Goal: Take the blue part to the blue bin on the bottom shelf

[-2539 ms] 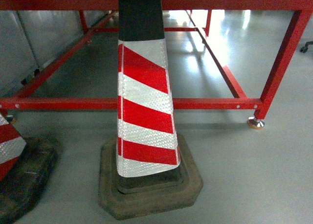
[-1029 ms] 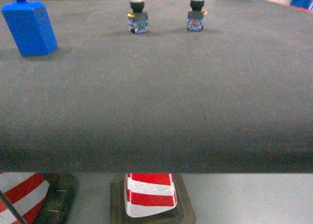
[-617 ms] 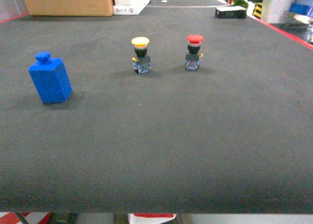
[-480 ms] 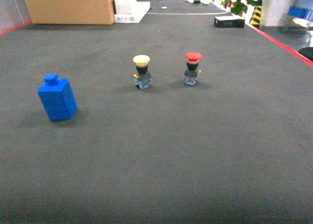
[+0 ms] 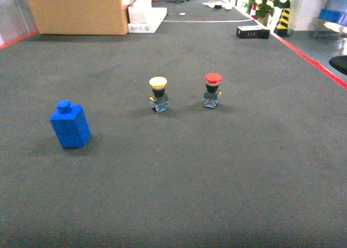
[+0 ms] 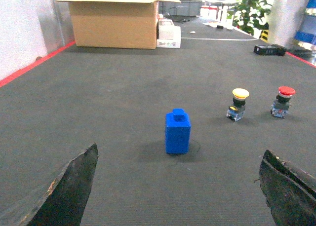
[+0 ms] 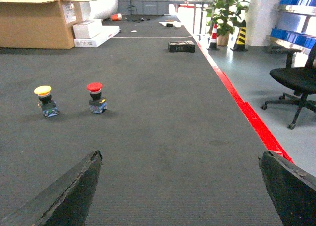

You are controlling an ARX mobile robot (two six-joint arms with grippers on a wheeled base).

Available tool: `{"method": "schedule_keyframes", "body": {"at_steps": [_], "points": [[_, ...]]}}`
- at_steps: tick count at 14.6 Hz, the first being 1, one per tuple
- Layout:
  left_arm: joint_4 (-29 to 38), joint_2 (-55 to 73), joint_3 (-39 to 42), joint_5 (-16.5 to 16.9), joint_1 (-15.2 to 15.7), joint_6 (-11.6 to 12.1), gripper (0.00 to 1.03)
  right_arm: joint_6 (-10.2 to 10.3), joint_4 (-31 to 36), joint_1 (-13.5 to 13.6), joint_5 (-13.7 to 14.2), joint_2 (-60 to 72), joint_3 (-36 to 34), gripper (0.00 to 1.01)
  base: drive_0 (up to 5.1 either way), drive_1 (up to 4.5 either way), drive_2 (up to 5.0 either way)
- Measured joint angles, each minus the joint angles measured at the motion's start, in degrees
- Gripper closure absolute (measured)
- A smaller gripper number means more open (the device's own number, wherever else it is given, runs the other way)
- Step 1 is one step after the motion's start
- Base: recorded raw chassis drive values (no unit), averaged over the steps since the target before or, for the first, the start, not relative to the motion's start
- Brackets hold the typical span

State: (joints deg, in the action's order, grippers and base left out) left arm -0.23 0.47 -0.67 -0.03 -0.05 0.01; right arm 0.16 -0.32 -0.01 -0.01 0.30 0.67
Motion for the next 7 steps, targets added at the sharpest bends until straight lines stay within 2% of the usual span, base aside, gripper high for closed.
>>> {"method": "schedule_keyframes", "body": {"at_steps": [7], "points": [[0.0,0.0,0.0,0.0,0.0,0.0,0.05,0.0,0.0,0.0,0.0,0.0,0.0,0.03,0.0,0.00,0.0]]}}
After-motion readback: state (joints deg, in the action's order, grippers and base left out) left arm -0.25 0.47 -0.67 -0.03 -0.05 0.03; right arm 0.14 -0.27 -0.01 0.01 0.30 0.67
